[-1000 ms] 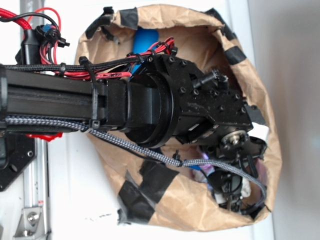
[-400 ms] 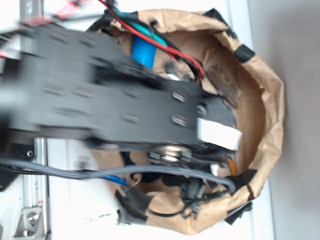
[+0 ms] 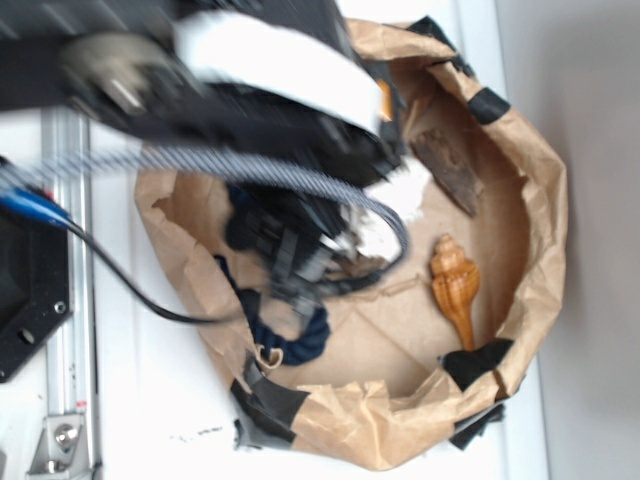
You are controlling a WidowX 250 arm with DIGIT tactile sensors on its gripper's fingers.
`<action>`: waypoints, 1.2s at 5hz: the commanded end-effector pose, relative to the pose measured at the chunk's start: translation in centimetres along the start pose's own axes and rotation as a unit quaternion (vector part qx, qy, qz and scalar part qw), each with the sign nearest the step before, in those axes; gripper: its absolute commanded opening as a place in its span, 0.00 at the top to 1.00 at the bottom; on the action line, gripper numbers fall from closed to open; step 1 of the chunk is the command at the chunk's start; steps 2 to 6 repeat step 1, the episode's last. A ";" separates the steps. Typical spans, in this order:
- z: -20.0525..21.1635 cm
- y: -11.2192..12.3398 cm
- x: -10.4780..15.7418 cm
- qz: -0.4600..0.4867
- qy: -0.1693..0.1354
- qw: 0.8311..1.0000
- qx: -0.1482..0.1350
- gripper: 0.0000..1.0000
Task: Grab the white paper.
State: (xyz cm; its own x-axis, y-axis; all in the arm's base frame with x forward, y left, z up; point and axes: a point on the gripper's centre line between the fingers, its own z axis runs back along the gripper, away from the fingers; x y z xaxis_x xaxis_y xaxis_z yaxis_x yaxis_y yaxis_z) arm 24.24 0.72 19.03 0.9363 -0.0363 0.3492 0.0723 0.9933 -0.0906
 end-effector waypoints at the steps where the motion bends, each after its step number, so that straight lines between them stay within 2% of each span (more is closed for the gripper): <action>1: 2.4 0.0 -0.1 0.018 -0.055 0.996 0.070 1.00; 6: 2.4 0.0 -0.1 0.018 -0.055 0.996 0.070 1.00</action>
